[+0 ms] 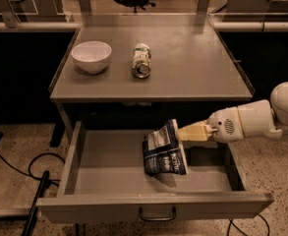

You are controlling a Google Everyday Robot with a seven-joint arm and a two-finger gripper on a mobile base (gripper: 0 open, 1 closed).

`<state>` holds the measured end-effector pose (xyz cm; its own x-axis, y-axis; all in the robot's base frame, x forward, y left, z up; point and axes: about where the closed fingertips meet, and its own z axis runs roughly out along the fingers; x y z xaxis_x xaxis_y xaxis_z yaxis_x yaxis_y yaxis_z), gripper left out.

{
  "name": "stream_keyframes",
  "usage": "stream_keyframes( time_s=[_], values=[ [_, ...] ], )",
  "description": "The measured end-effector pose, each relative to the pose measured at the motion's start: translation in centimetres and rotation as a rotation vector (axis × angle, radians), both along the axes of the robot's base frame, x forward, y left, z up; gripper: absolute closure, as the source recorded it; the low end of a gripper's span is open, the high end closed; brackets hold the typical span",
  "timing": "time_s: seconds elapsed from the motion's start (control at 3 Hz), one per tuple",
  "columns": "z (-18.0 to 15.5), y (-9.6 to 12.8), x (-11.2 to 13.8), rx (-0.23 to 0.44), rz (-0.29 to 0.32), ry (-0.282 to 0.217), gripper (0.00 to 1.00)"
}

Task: Place blue chip bag into top drawer

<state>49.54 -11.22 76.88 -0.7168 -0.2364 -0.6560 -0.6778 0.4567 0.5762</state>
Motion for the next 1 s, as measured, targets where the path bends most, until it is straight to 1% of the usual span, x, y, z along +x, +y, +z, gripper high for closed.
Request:
stream_keyframes(
  time_s=[0.33,0.67,1.0],
  values=[
    [0.3,-3.0,0.3,-0.082,-0.128,-0.059,1.00],
    [0.4,-5.3,0.4,-0.159,-0.211,-0.085,1.00],
    [0.0,-6.8,0.3,-0.237,-0.260,-0.082,1.00]
  ],
)
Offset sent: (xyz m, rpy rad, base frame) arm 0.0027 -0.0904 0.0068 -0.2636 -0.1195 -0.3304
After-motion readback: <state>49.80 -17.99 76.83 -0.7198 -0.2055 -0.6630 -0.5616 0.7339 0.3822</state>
